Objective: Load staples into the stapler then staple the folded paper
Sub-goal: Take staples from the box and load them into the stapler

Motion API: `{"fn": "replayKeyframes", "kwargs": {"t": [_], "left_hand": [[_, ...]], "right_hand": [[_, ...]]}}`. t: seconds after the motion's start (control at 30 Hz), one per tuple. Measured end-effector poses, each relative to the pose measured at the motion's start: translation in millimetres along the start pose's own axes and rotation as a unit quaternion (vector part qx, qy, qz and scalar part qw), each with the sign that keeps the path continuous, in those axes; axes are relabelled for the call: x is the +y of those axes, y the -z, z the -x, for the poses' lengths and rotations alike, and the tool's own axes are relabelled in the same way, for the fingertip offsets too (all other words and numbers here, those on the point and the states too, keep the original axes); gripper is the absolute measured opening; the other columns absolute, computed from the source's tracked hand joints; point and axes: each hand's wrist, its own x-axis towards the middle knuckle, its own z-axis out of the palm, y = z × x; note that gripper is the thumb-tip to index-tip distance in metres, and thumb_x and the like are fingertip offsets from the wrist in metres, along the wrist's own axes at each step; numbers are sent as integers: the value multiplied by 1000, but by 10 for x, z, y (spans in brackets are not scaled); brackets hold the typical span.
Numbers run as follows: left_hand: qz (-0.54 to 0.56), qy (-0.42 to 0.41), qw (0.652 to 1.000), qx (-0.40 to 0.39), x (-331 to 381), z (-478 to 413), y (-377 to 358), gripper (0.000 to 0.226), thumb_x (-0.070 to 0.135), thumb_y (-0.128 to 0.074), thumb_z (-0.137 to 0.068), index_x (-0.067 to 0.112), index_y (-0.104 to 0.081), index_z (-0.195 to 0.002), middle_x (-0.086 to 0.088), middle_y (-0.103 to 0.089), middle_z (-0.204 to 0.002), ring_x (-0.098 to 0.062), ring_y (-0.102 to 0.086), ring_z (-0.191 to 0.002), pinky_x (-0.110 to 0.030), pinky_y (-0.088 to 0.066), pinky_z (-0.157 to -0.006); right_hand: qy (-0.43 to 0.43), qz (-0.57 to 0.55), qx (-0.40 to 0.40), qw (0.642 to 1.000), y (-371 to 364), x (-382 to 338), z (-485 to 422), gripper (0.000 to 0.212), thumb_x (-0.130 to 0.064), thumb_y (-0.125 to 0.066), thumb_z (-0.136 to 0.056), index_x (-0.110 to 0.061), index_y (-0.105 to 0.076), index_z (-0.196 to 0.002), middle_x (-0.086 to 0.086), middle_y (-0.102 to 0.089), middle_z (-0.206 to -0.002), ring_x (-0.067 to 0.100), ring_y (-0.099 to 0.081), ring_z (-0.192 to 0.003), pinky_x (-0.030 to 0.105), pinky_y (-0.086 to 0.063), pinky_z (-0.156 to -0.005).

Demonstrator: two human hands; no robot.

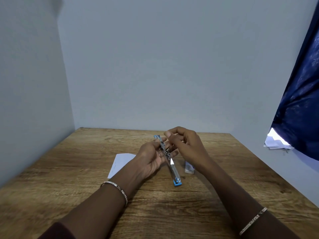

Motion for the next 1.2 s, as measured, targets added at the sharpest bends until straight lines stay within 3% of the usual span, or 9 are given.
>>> {"fn": "replayKeyframes", "kwargs": {"t": [0.23, 0.37, 0.47, 0.57, 0.67, 0.8, 0.97, 1.1, 1.2], "left_hand": [[-32, -6, 999, -14, -23, 33, -40, 39, 13, -26, -108, -3, -58, -124, -30, -58, -136, -40, -62, -121, -58, -53, -95], [-39, -14, 999, -17, -19, 54, -42, 40, 12, -28, -108, -2, -65, -108, -24, -71, -106, -28, -75, -82, -50, -62, -79], [-46, -19, 999, -10, -17, 49, -37, 37, 15, -29, -109, -5, -59, -118, -24, -67, -107, -31, -72, -85, -50, -61, -79], [-64, -27, 998, 3, -13, 57, -28, 30, 15, -31, -109, 0, -57, -106, -18, -73, -82, -26, -74, -69, -42, -63, -61], [-66, -20, 998, 6, -9, 82, -40, 30, 14, -32, -108, 0, -57, -104, -19, -69, -84, -28, -69, -76, -48, -59, -79], [-35, 17, 999, -20, -41, 91, -57, 36, 13, -32, -108, -8, -50, -130, -26, -62, -110, -35, -58, -109, -55, -38, -114], [-29, 31, 999, -30, -35, 97, -57, 35, 10, -31, -107, -9, -51, -129, -23, -66, -101, -29, -65, -92, -50, -49, -101], [-24, 33, 998, -39, 11, 107, -57, 36, 14, -33, -108, -10, -56, -120, -30, -65, -118, -37, -65, -113, -54, -49, -101], [-51, 27, 998, -41, 37, 113, -35, 36, 14, -33, -108, -9, -60, -115, -28, -67, -111, -35, -69, -102, -53, -57, -92]], "right_hand": [[-19, 46, 28, 998, 30, 57, -3, 16, -6, -62, -95, -13, -75, -100, 7, -72, -68, 13, -74, -62, 30, -60, -51], [-4, 98, 12, 995, 36, 60, -12, 24, 0, -60, -93, -12, -78, -102, 5, -71, -71, 11, -74, -63, 29, -62, -55], [58, 180, 23, 982, 58, 67, -12, 29, 1, -60, -90, -16, -80, -102, 2, -77, -83, 10, -72, -67, 28, -60, -63], [140, 271, 6, 952, 69, 65, 0, 30, -4, -64, -87, -22, -80, -106, -2, -74, -85, 11, -64, -70, 29, -53, -67], [175, 319, -12, 931, 87, 39, 8, 28, -10, -64, -86, -21, -79, -107, -2, -70, -81, 12, -60, -70, 31, -50, -65], [200, 358, -20, 912, 149, -3, 5, 23, -12, -59, -82, -19, -76, -97, -3, -66, -77, 13, -57, -68, 32, -48, -63], [203, 371, -35, 905, 181, -4, 2, 22, -12, -55, -85, -19, -72, -96, -1, -68, -78, 19, -60, -68, 37, -49, -64], [227, 431, -42, 873, 191, -12, -12, 31, -16, -48, -84, -21, -69, -106, -1, -67, -82, 23, -61, -70, 34, -42, -63], [226, 458, -52, 858, 160, 20, -20, 30, -16, -48, -86, -22, -62, -112, -1, -66, -86, 24, -61, -73, 36, -42, -66]]}}
